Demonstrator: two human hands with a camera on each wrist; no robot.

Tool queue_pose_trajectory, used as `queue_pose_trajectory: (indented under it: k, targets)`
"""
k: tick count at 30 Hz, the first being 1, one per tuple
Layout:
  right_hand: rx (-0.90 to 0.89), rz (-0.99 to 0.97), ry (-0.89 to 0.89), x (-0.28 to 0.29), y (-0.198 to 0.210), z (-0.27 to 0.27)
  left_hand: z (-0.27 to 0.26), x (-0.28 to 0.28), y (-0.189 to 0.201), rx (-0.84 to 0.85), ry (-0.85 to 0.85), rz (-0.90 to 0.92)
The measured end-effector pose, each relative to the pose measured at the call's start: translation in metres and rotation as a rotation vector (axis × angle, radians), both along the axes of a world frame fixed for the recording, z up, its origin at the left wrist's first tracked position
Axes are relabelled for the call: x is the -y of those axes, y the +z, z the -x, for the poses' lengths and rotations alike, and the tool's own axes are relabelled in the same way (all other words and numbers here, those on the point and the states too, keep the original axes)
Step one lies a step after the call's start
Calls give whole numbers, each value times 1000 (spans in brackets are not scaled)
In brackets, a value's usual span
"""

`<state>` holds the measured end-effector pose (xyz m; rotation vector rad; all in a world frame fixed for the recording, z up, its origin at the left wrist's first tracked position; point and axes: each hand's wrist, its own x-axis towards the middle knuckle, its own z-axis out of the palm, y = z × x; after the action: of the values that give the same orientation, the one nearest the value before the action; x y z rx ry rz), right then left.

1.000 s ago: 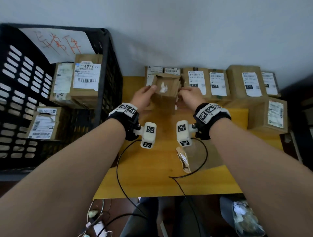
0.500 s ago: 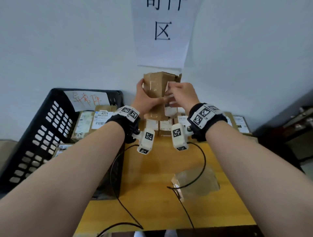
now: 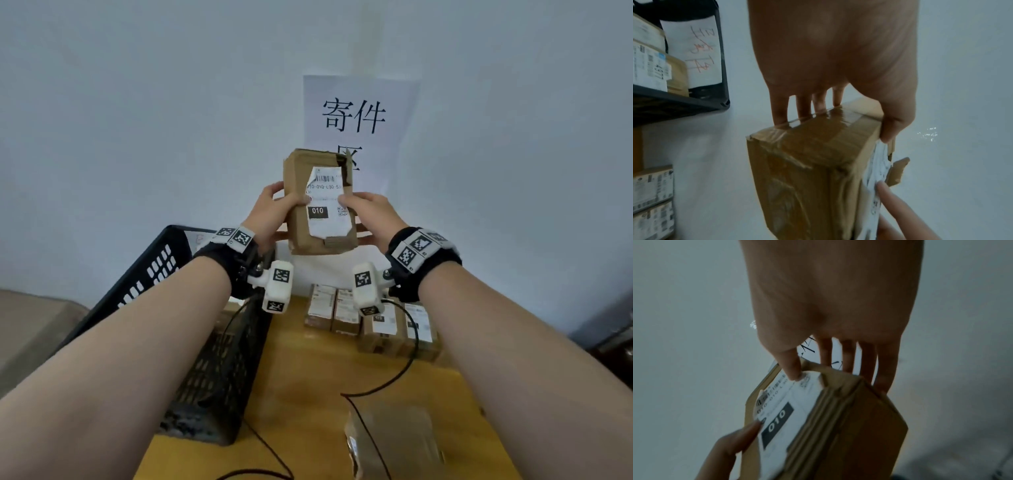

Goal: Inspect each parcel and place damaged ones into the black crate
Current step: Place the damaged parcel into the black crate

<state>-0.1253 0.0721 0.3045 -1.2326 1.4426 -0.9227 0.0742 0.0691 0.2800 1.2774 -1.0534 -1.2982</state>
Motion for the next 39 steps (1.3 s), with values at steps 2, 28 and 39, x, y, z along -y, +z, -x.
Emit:
queue_pose_trajectory:
  k: [2, 28, 39]
  targets:
    - [57, -23, 44, 1, -6, -11, -16, -6, -6, 31, 53, -27]
    - [-18, -837, 186, -14, -244, -287, -296, -37, -250, 159, -115, -784]
    - [-246, -1026, 308, -10, -307, -315, -305, -33, -296, 347, -289, -1020]
